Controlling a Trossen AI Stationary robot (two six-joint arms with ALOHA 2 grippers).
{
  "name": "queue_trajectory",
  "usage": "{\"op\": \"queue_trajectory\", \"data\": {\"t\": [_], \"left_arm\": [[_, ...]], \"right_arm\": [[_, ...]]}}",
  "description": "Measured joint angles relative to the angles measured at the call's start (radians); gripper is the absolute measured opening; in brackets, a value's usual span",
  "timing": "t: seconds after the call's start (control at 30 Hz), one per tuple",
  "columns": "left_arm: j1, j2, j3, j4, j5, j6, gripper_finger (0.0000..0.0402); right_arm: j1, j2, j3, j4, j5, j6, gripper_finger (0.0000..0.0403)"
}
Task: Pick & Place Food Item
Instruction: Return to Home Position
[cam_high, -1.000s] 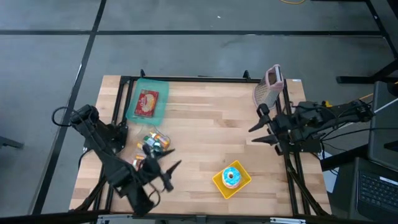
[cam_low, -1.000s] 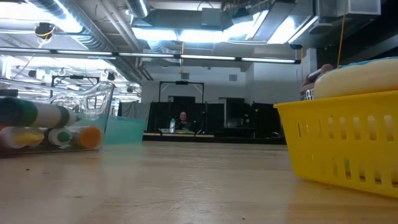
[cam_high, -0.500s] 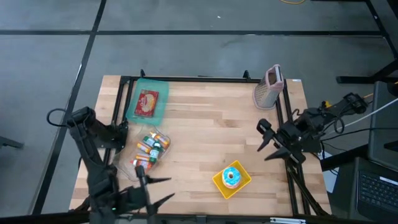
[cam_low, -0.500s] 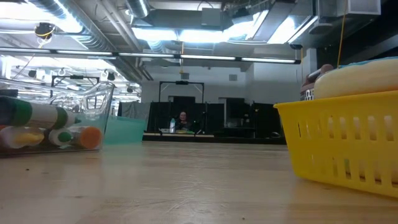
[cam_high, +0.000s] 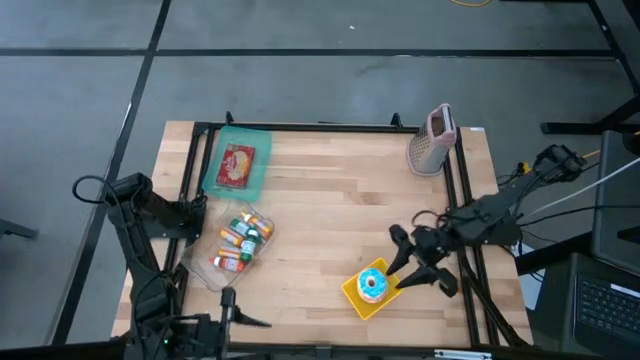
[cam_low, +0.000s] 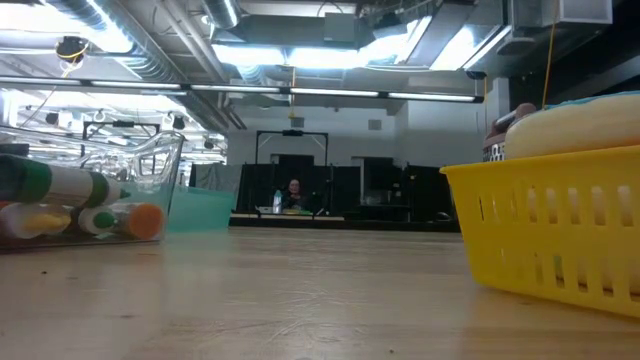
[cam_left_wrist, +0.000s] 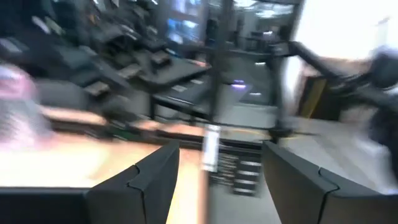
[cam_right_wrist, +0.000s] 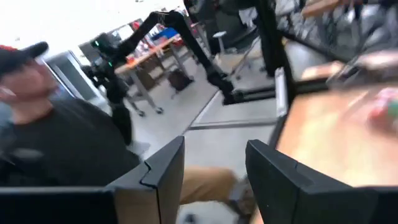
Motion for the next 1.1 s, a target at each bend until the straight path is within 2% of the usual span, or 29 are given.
{"op": "queue_trajectory", "data": {"t": [0.07, 0.13, 0.17, 0.23, 0.3, 0.37, 0.47, 0.53, 0.6, 0.7, 0.77, 0.97, 1.1], "left_arm": [[-0.002, 0.000, 0.000, -0.012, 0.100, -0.088, 0.0219], [-0.003, 0.000, 0.000, -0.036, 0.288, -0.062, 0.0217], [-0.003, 0.001, -0.001, -0.038, 0.393, -0.014, 0.0216], [-0.004, 0.006, -0.004, 0.001, 0.538, 0.070, 0.0215], [-0.004, 0.006, -0.004, 0.032, 0.639, 0.132, 0.0215], [-0.006, 0.005, -0.004, 0.032, 0.715, 0.210, 0.0215], [-0.024, 0.004, -0.004, -0.039, 0.681, 0.237, 0.0218], [-0.037, -0.007, -0.004, -0.113, 0.580, 0.179, 0.0220], [-0.053, -0.027, -0.004, -0.189, 0.506, 0.127, 0.0220], [-0.064, -0.068, -0.063, -0.153, 0.496, 0.138, 0.0218], [-0.069, -0.112, -0.151, -0.061, 0.536, 0.165, 0.0216], [-0.061, -0.344, -0.562, 0.250, 0.592, 0.196, 0.0215], [-0.067, -0.515, -0.798, 0.397, 0.680, 0.273, 0.0219]], "right_arm": [[0.000, 0.033, -0.001, 0.051, -0.019, 0.085, 0.0168], [0.006, 0.055, -0.001, 0.145, -0.024, 0.069, 0.0168], [0.016, 0.062, -0.001, 0.195, -0.037, 0.017, 0.0168], [0.043, 0.070, 0.002, 0.282, -0.114, -0.137, 0.0168], [0.088, 0.072, 0.023, 0.281, -0.176, -0.275, 0.0168], [0.145, 0.072, 0.063, 0.222, -0.158, -0.383, 0.0168], [0.232, 0.072, 0.136, 0.025, 0.052, -0.440, 0.0168], [0.280, 0.072, 0.166, -0.084, 0.224, -0.442, 0.0168], [0.320, 0.047, 0.166, -0.139, 0.320, -0.471, 0.0168], [0.351, -0.033, 0.118, -0.128, 0.348, -0.509, 0.0168], [0.362, -0.095, 0.063, -0.110, 0.348, -0.511, 0.0168], [0.384, -0.321, -0.140, -0.090, 0.414, -0.489, 0.0168], [0.400, -0.443, -0.248, -0.089, 0.445, -0.492, 0.0168]]}}
